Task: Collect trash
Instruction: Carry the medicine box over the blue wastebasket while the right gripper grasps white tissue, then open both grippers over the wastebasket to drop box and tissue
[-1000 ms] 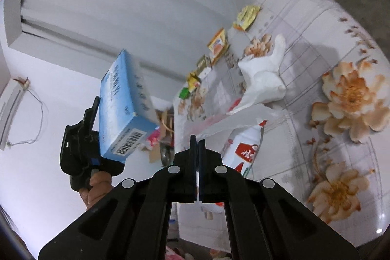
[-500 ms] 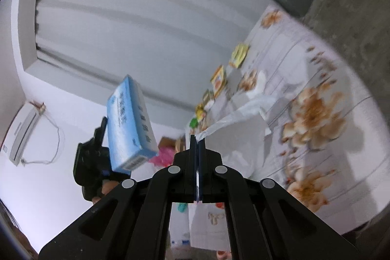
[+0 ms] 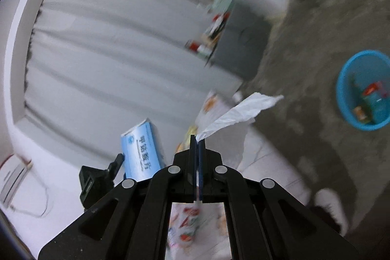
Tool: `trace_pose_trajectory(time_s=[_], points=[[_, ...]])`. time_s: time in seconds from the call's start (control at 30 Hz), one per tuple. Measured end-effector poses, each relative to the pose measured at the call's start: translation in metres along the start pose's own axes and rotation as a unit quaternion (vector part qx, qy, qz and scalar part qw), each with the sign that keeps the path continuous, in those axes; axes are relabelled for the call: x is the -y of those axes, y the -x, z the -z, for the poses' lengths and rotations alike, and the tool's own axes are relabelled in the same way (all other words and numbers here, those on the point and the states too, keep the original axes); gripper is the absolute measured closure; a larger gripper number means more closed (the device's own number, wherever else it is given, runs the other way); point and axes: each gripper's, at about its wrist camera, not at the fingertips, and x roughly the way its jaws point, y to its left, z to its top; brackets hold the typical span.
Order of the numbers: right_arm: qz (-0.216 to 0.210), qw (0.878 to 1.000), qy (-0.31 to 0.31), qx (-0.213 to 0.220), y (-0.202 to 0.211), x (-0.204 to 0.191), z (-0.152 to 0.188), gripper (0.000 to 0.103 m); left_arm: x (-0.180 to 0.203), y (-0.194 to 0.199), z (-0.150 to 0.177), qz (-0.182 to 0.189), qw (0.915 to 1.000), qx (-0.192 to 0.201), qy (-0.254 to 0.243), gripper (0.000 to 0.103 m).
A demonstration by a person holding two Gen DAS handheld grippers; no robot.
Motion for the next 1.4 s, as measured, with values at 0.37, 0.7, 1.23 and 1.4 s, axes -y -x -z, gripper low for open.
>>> trace_pose_trajectory(time_s=[0.37, 0.7, 1.23, 1.4], points=[[0.111, 0.989, -0.083, 0.060, 0.015, 0.102, -0.035, 0.103, 0.039, -0.214, 0.025, -0.021, 0.9813, -0.176, -0.074, 0.074], [0.188, 0.971, -0.118, 0.084, 0.004, 0.176, -0.066, 0.103, 0.025, -0.365, 0.044, -0.042, 0.9636, -0.252, -0.081, 0.074], [0.258, 0.945, -0.198, 0.045, -0.009, 0.283, -0.051, 0.063, -0.025, -0.462, 0.069, -0.121, 0.9461, -0.298, -0.039, 0.042], [0.253, 0.948, -0.187, 0.044, 0.006, 0.268, -0.037, 0.062, -0.016, -0.435, 0.053, -0.105, 0.9524, -0.282, -0.049, 0.041]])
